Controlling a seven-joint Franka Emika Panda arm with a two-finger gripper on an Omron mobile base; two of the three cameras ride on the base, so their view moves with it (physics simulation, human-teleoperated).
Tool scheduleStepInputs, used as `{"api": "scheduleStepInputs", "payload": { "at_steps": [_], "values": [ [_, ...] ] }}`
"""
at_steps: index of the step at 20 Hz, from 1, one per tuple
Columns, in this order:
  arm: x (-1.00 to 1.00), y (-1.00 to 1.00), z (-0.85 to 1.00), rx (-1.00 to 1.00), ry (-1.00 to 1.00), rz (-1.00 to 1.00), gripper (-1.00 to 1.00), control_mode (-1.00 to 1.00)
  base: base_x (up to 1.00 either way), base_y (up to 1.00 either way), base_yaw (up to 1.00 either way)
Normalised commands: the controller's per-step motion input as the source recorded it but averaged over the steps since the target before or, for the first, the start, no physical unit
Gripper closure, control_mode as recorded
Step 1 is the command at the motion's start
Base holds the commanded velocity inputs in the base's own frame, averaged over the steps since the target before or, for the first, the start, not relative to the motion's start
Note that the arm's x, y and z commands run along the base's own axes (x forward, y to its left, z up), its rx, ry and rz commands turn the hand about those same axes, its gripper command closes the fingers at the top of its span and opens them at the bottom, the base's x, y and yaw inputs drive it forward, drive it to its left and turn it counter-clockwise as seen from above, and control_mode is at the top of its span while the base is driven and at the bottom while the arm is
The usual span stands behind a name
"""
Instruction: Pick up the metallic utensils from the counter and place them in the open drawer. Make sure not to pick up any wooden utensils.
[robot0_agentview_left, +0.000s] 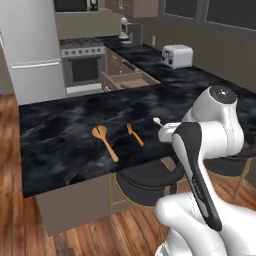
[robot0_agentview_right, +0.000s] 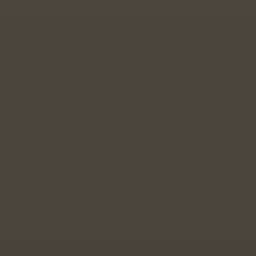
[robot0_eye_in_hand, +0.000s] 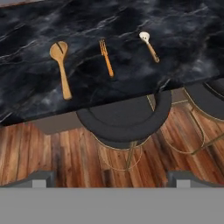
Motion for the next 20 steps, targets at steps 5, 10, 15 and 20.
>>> {"api": "scheduleStepInputs", "payload": {
  "at_steps": [5,10,15,20],
  "values": [
    [0.0,0.0,0.0,0.0,0.0,0.0,-1.0,1.0,0.42,-0.27,0.0],
    [0.0,0.0,0.0,0.0,0.0,0.0,-1.0,1.0,0.95,0.0,0.13],
    [0.0,0.0,0.0,0.0,0.0,0.0,-1.0,1.0,0.59,-0.05,0.29],
    [0.0,0.0,0.0,0.0,0.0,0.0,-1.0,1.0,0.14,0.0,0.07]
  ]
}}
